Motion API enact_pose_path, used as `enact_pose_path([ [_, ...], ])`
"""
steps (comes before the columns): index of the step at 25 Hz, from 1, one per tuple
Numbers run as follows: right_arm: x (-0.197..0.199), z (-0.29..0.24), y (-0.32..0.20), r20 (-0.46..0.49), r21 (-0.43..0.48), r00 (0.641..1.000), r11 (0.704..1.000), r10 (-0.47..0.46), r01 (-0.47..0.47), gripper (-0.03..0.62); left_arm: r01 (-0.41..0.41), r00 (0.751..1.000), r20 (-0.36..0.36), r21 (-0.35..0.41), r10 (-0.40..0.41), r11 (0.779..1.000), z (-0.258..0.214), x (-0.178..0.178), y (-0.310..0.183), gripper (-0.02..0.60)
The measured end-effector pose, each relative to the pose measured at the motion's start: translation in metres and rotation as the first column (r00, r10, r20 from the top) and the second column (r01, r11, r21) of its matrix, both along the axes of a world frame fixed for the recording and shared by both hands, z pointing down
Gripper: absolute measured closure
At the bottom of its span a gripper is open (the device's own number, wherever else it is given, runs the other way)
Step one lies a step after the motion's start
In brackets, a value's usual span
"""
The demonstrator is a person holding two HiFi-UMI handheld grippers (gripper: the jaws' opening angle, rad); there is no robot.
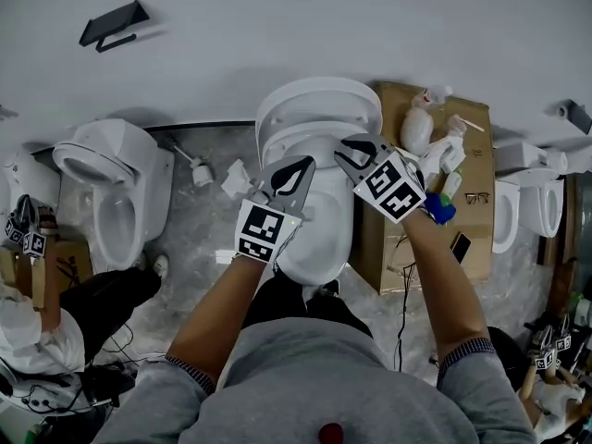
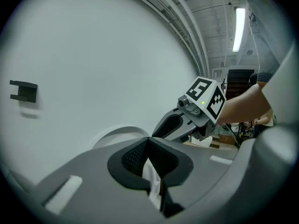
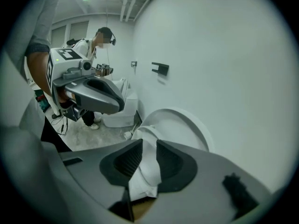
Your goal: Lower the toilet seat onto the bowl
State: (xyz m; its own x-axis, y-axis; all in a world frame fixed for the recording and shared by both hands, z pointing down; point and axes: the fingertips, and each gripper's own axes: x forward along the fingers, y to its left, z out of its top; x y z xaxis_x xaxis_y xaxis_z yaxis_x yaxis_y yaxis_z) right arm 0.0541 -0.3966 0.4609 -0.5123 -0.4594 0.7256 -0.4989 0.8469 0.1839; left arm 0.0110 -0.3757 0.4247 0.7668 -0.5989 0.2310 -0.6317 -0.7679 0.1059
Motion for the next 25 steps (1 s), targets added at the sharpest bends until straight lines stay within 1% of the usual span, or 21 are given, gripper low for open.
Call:
enact_pose_path([
  [3, 0.003, 0.016, -0.015, -0.081, -0.028, 0.995, 0.998, -0.050, 0.048, 0.477, 0.006, 1.000, 0.006, -0.010, -0.005, 1.000, 0.010, 0.001, -0.011, 0.574],
  [7, 0.014, 0.036, -0.036, -0.174, -0.047, 0.981, 0.996, -0.087, 0.081, 0.464, 0.011, 1.000, 0.028, 0.016, -0.012, 1.000, 0.022, 0.007, -0.027, 0.574],
  [11, 0.011, 0.054, -0.047, -0.244, -0.065, 0.961, 0.991, -0.132, 0.120, 0.441, 0.006, 1.000, 0.031, 0.009, -0.006, 1.000, 0.032, 0.007, -0.032, 0.574],
  [16, 0.005, 0.078, -0.059, -0.295, -0.114, 0.941, 0.984, -0.168, 0.139, 0.418, 0.006, 1.000, 0.023, -0.009, -0.006, 1.000, 0.041, 0.003, -0.039, 0.574],
  [20, 0.006, 0.090, -0.067, -0.334, -0.128, 0.924, 0.980, -0.186, 0.151, 0.416, 0.003, 1.000, 0.024, -0.020, -0.002, 1.000, 0.048, -0.001, -0.041, 0.574],
  [25, 0.006, 0.103, -0.075, -0.375, -0.167, 0.899, 0.971, -0.225, 0.173, 0.416, 0.004, 1.000, 0.020, -0.027, -0.004, 1.000, 0.051, -0.005, -0.043, 0.574],
])
